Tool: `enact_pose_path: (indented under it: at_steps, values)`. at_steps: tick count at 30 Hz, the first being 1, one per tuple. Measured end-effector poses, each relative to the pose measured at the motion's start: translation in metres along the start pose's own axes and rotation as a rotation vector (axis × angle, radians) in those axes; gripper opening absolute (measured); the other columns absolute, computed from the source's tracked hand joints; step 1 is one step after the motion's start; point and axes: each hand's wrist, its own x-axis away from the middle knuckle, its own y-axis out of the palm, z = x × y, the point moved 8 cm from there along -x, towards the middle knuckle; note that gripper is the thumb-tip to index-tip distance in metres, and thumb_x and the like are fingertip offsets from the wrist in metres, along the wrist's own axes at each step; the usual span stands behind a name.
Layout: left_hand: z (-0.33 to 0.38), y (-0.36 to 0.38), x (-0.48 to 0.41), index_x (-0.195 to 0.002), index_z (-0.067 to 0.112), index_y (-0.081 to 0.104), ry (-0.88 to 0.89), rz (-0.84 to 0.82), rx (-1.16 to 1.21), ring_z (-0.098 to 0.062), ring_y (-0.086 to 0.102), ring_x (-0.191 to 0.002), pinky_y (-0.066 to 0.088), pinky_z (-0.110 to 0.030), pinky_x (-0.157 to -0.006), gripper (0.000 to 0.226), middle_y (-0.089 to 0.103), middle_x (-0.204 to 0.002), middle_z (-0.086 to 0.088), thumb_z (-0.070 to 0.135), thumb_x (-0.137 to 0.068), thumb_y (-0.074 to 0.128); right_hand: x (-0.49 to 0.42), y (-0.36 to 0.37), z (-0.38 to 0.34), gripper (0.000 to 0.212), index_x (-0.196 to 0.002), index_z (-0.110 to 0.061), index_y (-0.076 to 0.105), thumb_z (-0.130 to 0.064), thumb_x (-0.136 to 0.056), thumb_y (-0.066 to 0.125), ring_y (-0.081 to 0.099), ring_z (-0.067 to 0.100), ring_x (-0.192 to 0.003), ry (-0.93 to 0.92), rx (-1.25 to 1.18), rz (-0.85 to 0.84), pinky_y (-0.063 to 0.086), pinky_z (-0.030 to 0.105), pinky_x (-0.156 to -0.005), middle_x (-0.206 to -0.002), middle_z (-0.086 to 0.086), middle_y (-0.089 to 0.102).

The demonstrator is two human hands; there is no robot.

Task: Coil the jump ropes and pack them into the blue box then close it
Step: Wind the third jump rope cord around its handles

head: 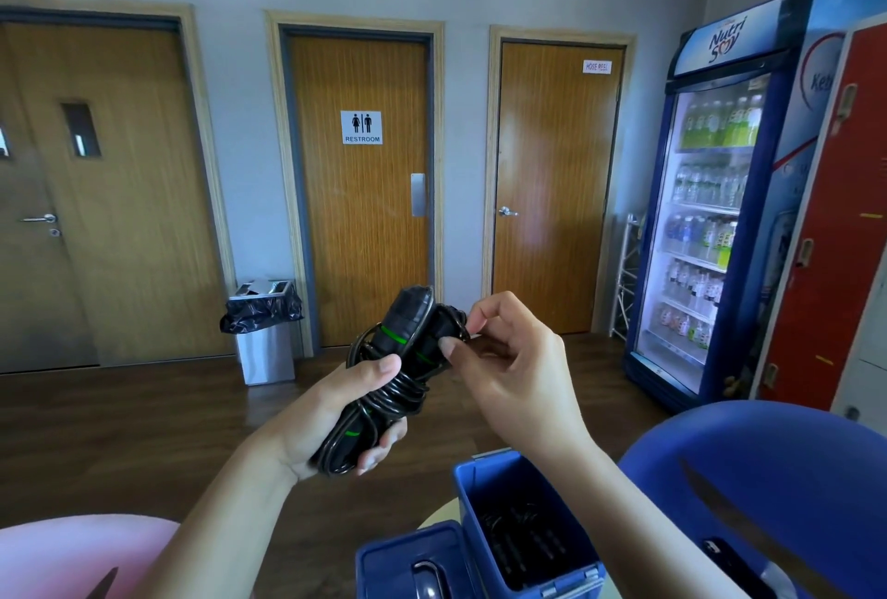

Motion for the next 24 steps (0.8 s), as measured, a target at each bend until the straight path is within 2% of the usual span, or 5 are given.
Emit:
enact_pose_path:
  at_steps: [4, 13, 16, 21, 24]
  values:
    - [0.010, 0.006, 0.001, -0.096, 0.021, 0.070, 0.037, -0.044, 0.003, -0.017, 0.048, -0.038, 0.040, -0.023, -0.040, 0.053, 0.053, -0.062, -0.016, 0.061, -0.063, 0.079, 0.002, 0.002, -0.002, 0.022, -0.083, -0.013, 0.051, -0.011, -0.083, 0.073, 0.056, 0.011, -0.054, -0.068, -0.044, 0.044, 0.044, 0.021, -0.052, -0.064, 0.001, 0.063]
    - [0.007, 0.005, -0.001, -0.102, 0.016, 0.068, 0.026, -0.038, 0.013, -0.018, 0.048, -0.037, 0.041, -0.023, -0.040, 0.062, 0.053, -0.061, -0.016, 0.061, -0.061, 0.080, 0.012, 0.005, -0.003, 0.015, -0.084, -0.009, 0.056, -0.021, -0.092, 0.061, 0.054, 0.018, -0.050, -0.110, -0.074, 0.161, 0.043, 0.030, -0.046, -0.062, 0.001, 0.061]
    - [0.005, 0.002, -0.003, -0.100, 0.013, 0.068, 0.026, -0.033, 0.021, -0.018, 0.047, -0.037, 0.041, -0.023, -0.040, 0.064, 0.053, -0.060, -0.016, 0.061, -0.060, 0.081, 0.008, 0.004, 0.002, 0.022, -0.081, -0.010, 0.060, -0.029, -0.091, 0.061, 0.061, 0.028, -0.058, -0.026, -0.128, 0.184, 0.052, 0.042, -0.054, -0.065, 0.006, 0.065]
    - [0.005, 0.002, -0.004, -0.096, 0.011, 0.068, 0.008, -0.038, 0.028, -0.019, 0.047, -0.038, 0.041, -0.024, -0.040, 0.064, 0.053, -0.062, -0.017, 0.060, -0.058, 0.082, -0.008, 0.014, 0.033, 0.025, -0.066, -0.013, 0.053, -0.015, -0.086, 0.069, 0.068, 0.018, -0.079, 0.354, -0.533, 0.091, 0.052, 0.029, -0.077, -0.076, 0.005, 0.070]
    - [0.005, 0.003, -0.005, -0.106, 0.011, 0.066, 0.024, -0.065, 0.084, -0.019, 0.047, -0.038, 0.041, -0.023, -0.040, 0.066, 0.052, -0.061, -0.016, 0.059, -0.063, 0.080, -0.010, 0.028, 0.041, 0.011, -0.087, -0.016, 0.056, -0.011, -0.088, 0.066, 0.056, 0.024, -0.091, 0.465, -0.748, -0.045, 0.043, 0.035, -0.084, -0.092, 0.010, 0.060]
